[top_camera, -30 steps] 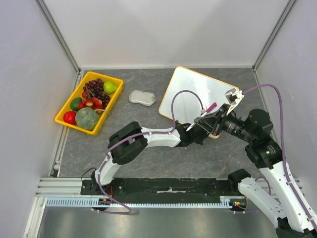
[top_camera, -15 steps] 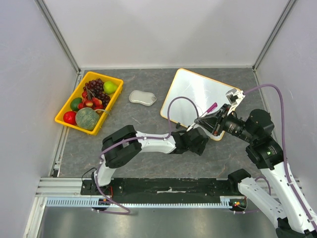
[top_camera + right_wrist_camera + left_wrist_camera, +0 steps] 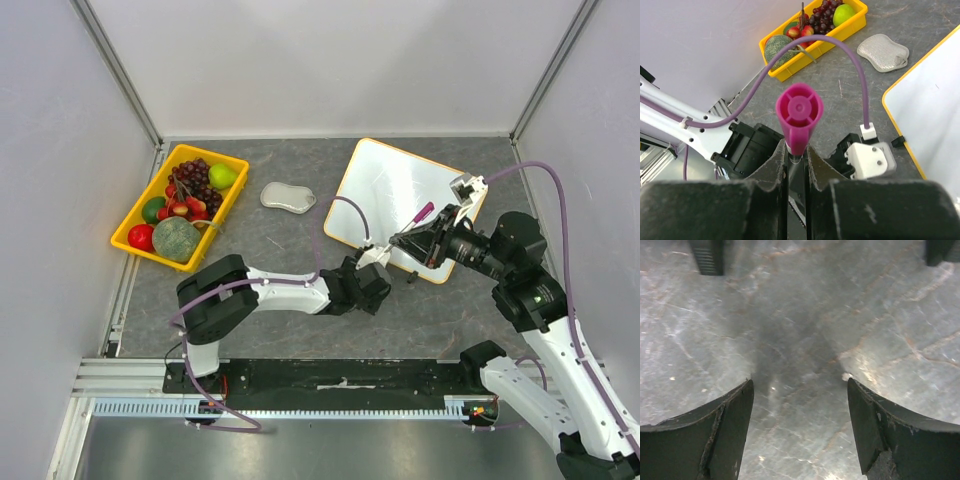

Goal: Write a sentence on the whiteboard
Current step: Move the whiteboard to the center of the board.

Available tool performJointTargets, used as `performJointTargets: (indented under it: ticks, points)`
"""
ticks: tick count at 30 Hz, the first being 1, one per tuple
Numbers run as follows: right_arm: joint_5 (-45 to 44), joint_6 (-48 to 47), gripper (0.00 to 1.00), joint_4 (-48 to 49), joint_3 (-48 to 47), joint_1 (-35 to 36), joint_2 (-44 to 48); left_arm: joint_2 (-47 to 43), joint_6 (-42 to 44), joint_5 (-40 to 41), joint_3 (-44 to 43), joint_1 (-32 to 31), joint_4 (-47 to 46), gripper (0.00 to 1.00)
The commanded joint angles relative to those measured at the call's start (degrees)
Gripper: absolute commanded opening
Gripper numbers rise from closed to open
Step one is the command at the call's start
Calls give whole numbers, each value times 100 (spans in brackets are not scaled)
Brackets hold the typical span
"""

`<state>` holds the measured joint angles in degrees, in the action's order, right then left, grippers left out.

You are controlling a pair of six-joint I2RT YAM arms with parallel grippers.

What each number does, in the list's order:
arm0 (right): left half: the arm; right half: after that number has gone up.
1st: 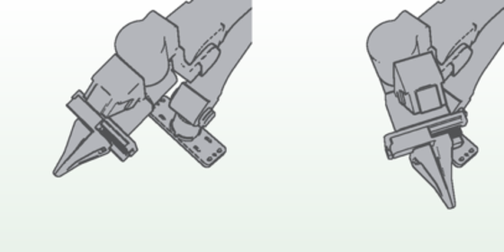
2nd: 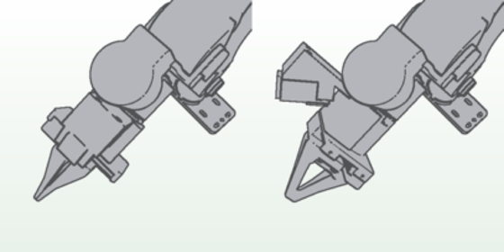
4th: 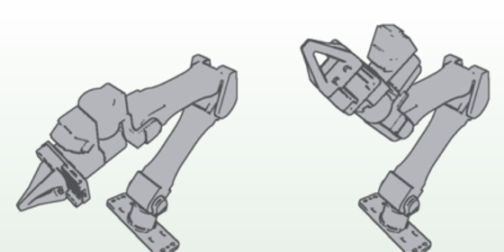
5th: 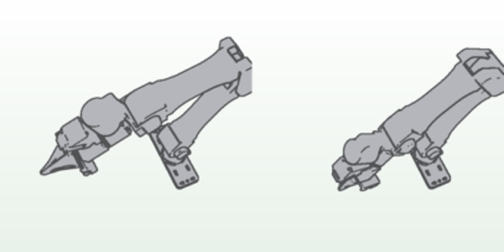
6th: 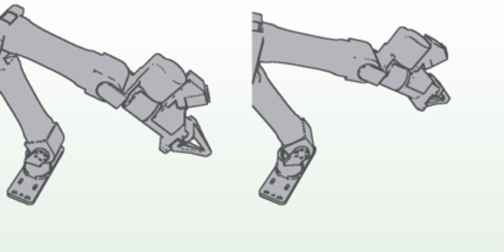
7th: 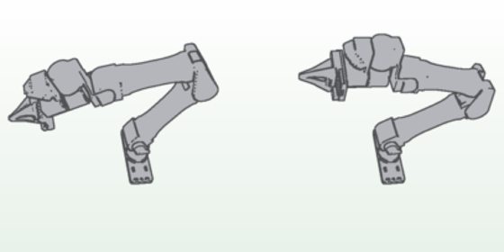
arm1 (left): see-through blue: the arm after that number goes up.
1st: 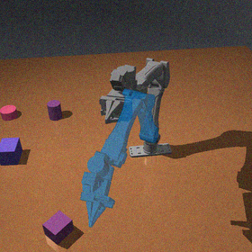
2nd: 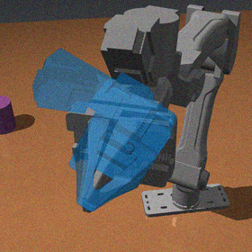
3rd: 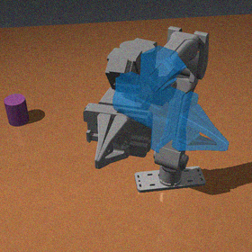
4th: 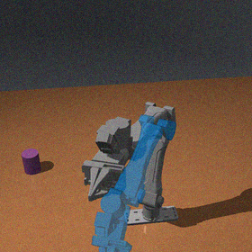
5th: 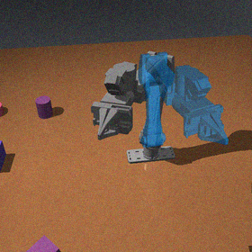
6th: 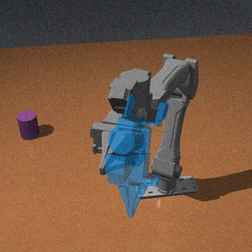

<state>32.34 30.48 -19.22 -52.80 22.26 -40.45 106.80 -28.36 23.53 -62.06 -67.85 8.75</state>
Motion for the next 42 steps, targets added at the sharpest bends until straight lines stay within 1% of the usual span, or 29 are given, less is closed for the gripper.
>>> performJointTargets:
  ticks: [1, 7, 13, 19, 28, 30, 31, 34, 35, 38, 42]
  points:
    - [53, -77, 0, 138, -240, -11, -42, -212, -214, 337, 89, 342, 276, 80]
    - [45, -121, 0, 156, -249, -11, -95, -134, 348, 12, 28, 852, -75, 76]
    - [36, -148, 0, 173, -249, -11, -156, 226, 910, -445, -341, 1274, -234, 69]
    - [-17, -156, 0, 173, -240, -2, -192, 622, 1333, -533, -772, 1336, -304, 63]
    - [-43, -165, 0, 182, -222, -11, -262, 1026, 1386, -595, -1246, 1486, -330, 54]
    - [-43, -165, 0, 182, -222, -11, -271, 1079, 1386, -595, -1299, 1538, -322, 50]
    - [-43, -165, 0, 191, -222, -20, -280, 1105, 1386, -621, -1317, 1547, -322, 46]
    - [-43, -156, 0, 191, -214, -20, -306, 1167, 1395, -630, -1335, 1600, -322, 28]
    - [-43, -148, 0, 191, -205, -11, -306, 1176, 1395, -613, -1317, 1609, -322, 20]
    - [-43, -148, 0, 217, -196, -20, -332, 1097, 1360, -543, -1195, 1609, -330, 2]
    - [-26, -95, 0, 278, -170, -11, -367, 860, 1176, -376, -800, 1600, -348, 2]
